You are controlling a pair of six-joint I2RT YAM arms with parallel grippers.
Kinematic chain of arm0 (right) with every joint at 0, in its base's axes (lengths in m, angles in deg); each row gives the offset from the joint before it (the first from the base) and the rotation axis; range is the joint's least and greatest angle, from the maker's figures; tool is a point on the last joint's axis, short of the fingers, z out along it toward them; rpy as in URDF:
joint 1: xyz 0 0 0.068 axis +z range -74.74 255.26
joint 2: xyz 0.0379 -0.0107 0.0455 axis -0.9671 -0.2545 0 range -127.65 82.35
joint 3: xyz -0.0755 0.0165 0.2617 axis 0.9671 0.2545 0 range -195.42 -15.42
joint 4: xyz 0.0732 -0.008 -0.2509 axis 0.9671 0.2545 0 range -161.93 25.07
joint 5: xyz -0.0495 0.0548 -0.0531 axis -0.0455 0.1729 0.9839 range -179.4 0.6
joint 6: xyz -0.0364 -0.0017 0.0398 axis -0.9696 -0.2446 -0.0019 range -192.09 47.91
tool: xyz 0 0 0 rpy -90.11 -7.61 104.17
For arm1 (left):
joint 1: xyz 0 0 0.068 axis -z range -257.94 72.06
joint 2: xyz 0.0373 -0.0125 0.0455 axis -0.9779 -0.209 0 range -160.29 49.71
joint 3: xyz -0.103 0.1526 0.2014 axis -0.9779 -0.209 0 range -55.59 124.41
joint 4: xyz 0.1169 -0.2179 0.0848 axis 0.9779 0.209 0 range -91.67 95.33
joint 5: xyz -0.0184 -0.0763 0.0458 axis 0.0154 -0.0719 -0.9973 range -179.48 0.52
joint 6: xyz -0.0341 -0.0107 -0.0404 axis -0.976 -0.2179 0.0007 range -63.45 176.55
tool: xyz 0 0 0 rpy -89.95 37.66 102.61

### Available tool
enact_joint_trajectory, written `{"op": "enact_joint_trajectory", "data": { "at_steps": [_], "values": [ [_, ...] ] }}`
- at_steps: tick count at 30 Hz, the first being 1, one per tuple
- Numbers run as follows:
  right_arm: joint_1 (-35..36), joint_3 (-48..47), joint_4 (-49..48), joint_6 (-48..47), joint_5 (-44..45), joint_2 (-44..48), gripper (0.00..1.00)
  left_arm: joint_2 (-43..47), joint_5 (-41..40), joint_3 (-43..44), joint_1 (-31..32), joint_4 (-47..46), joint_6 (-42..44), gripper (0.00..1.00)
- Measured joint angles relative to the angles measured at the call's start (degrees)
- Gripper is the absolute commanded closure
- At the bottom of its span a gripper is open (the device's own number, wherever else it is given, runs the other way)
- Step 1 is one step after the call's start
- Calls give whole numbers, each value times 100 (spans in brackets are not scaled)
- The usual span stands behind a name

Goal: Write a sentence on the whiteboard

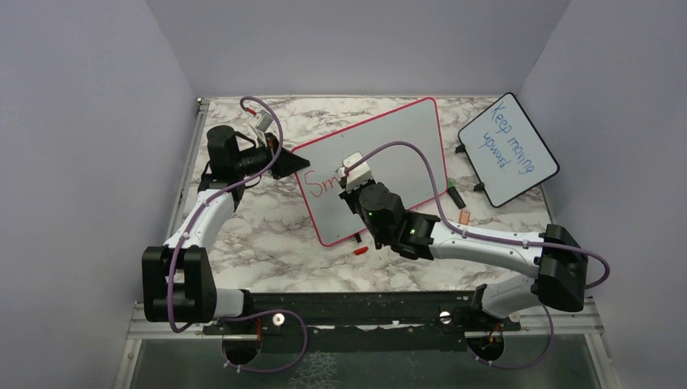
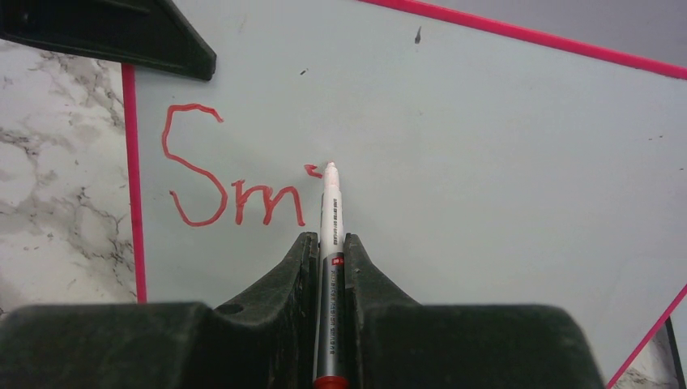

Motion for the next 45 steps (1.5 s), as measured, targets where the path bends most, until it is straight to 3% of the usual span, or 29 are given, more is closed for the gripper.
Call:
{"op": "enact_joint_trajectory", "data": {
  "at_steps": [45],
  "values": [
    [-15,68,389,376,-188,-9,99,-2,-2,0,2,4,2,100]
  ]
}}
